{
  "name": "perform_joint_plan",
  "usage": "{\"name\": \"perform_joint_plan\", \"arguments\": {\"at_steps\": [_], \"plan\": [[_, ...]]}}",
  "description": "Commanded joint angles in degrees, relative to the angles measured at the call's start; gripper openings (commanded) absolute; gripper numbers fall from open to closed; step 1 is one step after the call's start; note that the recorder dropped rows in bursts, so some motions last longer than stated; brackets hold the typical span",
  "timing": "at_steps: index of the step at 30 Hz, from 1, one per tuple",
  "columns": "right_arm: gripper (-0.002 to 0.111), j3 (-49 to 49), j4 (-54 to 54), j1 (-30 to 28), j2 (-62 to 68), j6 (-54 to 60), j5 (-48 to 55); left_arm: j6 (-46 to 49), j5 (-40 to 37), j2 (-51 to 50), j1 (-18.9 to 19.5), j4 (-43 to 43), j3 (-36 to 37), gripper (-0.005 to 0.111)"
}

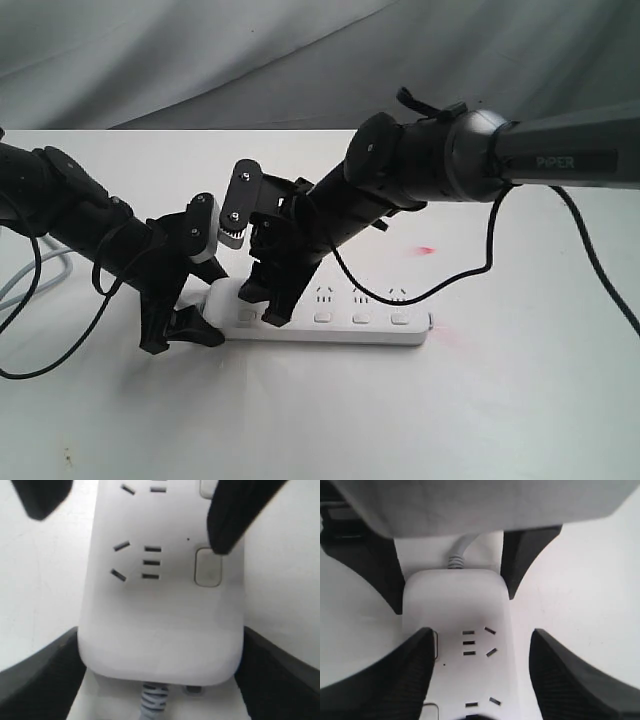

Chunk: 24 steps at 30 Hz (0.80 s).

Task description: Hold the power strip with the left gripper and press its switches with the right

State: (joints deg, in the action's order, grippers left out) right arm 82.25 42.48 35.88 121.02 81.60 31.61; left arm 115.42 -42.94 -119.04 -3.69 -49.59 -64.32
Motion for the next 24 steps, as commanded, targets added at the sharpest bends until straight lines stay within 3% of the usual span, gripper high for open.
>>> {"name": "perform_joint_plan", "arguments": {"at_steps": [1, 8, 24], "plan": [[0.053, -2.28, -0.76, -0.66, -2.56, 0.60, 0.47, 0.25, 0.94, -0.23, -0.23, 0.66, 0.02, 0.055], [0.053, -8.42, -0.99, -0.76, -5.18, 0.82, -4.01, 0.25, 0.94, -0.23, -0.23, 0.66, 0.02, 0.055], [0.053, -9.10, -0.99, -1.22, -4.58, 2.56, -6.82, 0.25, 0.94, -0.23, -0.23, 0.66, 0.02, 0.055]]}}
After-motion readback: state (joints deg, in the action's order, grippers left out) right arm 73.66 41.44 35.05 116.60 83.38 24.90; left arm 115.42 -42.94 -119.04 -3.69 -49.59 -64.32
